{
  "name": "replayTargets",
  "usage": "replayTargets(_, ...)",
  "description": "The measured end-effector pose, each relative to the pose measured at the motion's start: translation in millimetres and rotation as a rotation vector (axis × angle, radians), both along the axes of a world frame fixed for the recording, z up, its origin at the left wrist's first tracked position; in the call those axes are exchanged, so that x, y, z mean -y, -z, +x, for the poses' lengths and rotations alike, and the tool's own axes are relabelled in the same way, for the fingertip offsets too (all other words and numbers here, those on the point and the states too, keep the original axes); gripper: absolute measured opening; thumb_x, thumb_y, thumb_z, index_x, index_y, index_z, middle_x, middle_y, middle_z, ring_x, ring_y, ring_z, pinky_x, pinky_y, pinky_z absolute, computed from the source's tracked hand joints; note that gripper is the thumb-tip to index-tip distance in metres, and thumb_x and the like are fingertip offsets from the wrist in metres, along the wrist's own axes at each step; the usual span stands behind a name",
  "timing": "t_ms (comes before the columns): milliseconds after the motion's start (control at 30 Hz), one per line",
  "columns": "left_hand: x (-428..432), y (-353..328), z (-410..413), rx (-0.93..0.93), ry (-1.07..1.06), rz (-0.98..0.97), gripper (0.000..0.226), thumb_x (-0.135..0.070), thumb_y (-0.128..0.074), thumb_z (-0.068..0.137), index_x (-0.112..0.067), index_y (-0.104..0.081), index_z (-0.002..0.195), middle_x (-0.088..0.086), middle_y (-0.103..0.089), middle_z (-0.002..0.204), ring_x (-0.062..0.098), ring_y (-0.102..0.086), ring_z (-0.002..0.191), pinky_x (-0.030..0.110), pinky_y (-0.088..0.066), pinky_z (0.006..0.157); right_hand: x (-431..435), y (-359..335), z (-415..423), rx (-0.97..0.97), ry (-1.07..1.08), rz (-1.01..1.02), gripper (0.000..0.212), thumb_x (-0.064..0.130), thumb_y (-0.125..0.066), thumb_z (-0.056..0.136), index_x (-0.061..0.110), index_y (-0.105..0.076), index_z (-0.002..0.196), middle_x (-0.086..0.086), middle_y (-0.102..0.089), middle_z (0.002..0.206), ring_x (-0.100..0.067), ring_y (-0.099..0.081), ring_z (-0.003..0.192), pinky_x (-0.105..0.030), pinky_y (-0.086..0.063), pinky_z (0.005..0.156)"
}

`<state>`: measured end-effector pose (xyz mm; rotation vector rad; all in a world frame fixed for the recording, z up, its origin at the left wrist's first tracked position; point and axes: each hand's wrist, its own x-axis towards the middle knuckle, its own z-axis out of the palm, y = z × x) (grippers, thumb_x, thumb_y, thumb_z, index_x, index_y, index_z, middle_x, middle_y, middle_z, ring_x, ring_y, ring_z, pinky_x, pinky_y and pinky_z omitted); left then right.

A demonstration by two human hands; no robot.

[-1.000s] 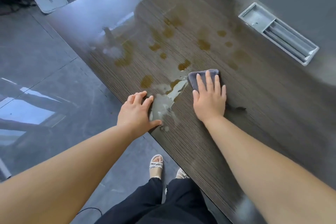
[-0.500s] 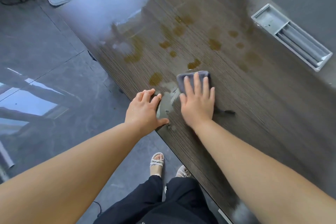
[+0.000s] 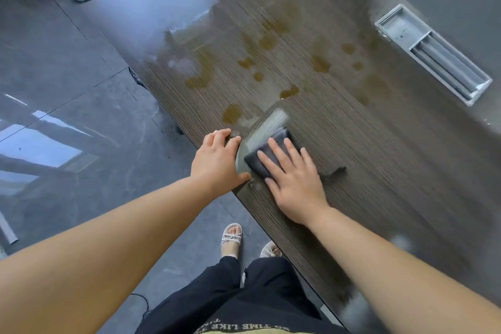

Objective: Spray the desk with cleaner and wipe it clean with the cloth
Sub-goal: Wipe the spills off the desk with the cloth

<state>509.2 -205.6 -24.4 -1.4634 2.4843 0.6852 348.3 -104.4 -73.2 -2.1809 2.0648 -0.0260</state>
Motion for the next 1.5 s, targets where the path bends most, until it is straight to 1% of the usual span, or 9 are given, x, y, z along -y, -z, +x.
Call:
replayTargets(67, 1, -1, -1, -0.015, -0.014, 0.018, 0.081, -0.052, -0.064, 0.079, -0.020, -0.028, 0.145, 0.002, -0.018, 0.150, 0.025, -0.012, 0.139, 0.035, -0.024, 0.111, 10, -2, -33, -0.008, -0.068, 0.023, 0.055, 0.040, -0.036, 0.090, 0.027, -0.037, 0.143, -0.004, -0.034, 0.152, -0.032, -0.033, 0.137, -0.054, -0.029, 0.107)
replayTargets(267, 1, 1, 1, -0.073, -0.072, 0.028, 0.071, -0.045, -0.061, 0.084, -0.020, -0.032, 0.143, 0.003, -0.022, 0.147, 0.025, -0.014, 0.137, 0.035, -0.025, 0.110, 68, -9, -61, -0.010, 0.597, 0.082, 0.056, 0.040, -0.027, 0.100, 0.027, -0.012, 0.152, -0.001, 0.000, 0.161, -0.028, -0.002, 0.146, -0.050, -0.006, 0.117)
replayTargets(500, 13, 4, 23, -0.074, -0.118, -0.056, 0.069, -0.046, -0.062, 0.083, -0.021, -0.035, 0.142, 0.003, -0.028, 0.144, 0.025, -0.015, 0.136, 0.034, -0.023, 0.112, 18, -4, -34, -0.010, -0.026, 0.060, 0.055, 0.042, -0.032, 0.093, 0.024, -0.036, 0.145, -0.005, -0.030, 0.154, -0.033, -0.028, 0.140, -0.055, -0.028, 0.110)
replayTargets(700, 21, 6, 30, -0.022, -0.094, -0.041, 0.076, -0.053, -0.062, 0.081, -0.024, -0.031, 0.145, 0.000, -0.027, 0.147, 0.024, -0.017, 0.136, 0.034, -0.026, 0.111, 106, -10, -40, -0.045, 0.521, 0.111, 0.056, 0.043, -0.021, 0.101, 0.030, -0.002, 0.152, -0.001, 0.007, 0.160, -0.028, 0.004, 0.146, -0.049, -0.003, 0.118)
replayTargets(800, 20, 7, 33, -0.020, -0.092, -0.046, 0.077, -0.055, -0.060, 0.081, -0.026, -0.030, 0.145, -0.001, -0.026, 0.148, 0.024, -0.019, 0.135, 0.032, -0.024, 0.111, 92, -9, -3, -0.051, 0.334, 0.106, 0.057, 0.044, -0.022, 0.101, 0.027, -0.004, 0.152, -0.006, 0.005, 0.160, -0.032, 0.001, 0.146, -0.051, -0.005, 0.116)
replayTargets(933, 22, 9, 36, -0.005, -0.056, -0.062, 0.078, -0.057, -0.058, 0.081, -0.027, -0.028, 0.146, -0.001, -0.025, 0.149, 0.024, -0.019, 0.134, 0.031, -0.022, 0.111, 68, -9, -23, -0.011, -0.157, 0.044, 0.055, 0.043, -0.030, 0.093, 0.024, -0.039, 0.144, -0.007, -0.032, 0.153, -0.034, -0.032, 0.138, -0.053, -0.027, 0.109)
replayTargets(1167, 24, 12, 37, -0.027, -0.076, -0.072, 0.083, -0.060, -0.060, 0.078, -0.024, -0.029, 0.145, -0.004, -0.028, 0.147, 0.022, -0.023, 0.133, 0.030, -0.024, 0.111, 129, -11, -17, -0.021, 0.470, 0.119, 0.056, 0.042, -0.023, 0.101, 0.029, -0.004, 0.152, -0.002, 0.007, 0.160, -0.028, 0.005, 0.146, -0.049, -0.001, 0.117)
replayTargets(1367, 29, 12, 44, -0.101, -0.068, -0.057, 0.070, -0.049, -0.061, 0.083, -0.019, -0.035, 0.142, -0.005, -0.034, 0.146, 0.019, -0.030, 0.131, 0.026, -0.024, 0.110, 60, -8, 2, -0.003, -0.139, 0.065, 0.054, 0.042, -0.031, 0.094, 0.026, -0.034, 0.146, -0.005, -0.029, 0.154, -0.032, -0.027, 0.141, -0.053, -0.025, 0.111)
replayTargets(1500, 39, 9, 51, -0.220, -0.152, -0.042, 0.041, -0.026, -0.052, 0.093, -0.017, -0.048, 0.133, -0.002, -0.045, 0.136, 0.019, -0.042, 0.122, 0.026, -0.033, 0.101, 111, -10, 4, -0.045, 0.054, 0.108, 0.054, 0.043, -0.024, 0.100, 0.029, -0.013, 0.151, -0.002, -0.003, 0.160, -0.029, -0.004, 0.146, -0.051, -0.011, 0.116)
